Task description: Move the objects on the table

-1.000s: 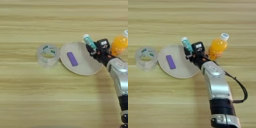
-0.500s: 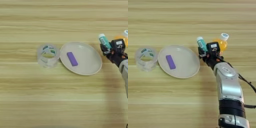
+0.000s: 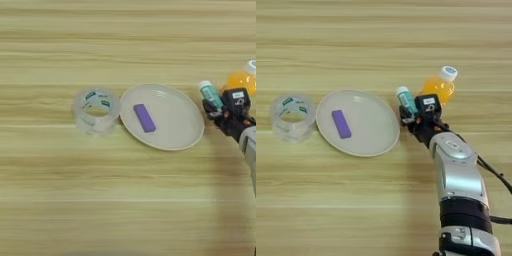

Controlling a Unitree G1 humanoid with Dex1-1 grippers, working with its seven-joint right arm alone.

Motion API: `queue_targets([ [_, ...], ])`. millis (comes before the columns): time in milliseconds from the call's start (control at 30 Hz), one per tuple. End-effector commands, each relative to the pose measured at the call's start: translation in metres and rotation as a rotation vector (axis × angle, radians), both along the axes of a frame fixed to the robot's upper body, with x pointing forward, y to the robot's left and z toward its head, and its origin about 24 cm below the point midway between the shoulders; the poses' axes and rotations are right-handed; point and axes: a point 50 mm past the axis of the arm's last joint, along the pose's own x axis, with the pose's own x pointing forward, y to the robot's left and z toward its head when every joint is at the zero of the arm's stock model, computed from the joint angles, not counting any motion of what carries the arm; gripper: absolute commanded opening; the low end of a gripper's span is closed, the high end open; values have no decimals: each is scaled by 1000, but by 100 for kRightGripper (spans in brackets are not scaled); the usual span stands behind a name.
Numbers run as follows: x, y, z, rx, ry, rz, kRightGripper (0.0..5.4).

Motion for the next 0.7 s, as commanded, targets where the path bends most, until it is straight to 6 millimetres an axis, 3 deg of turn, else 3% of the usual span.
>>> queue_targets([
  [33,18,-6,41,-72,-148,16,169],
  [700,21,-15,32,-57,-107,0,169],
])
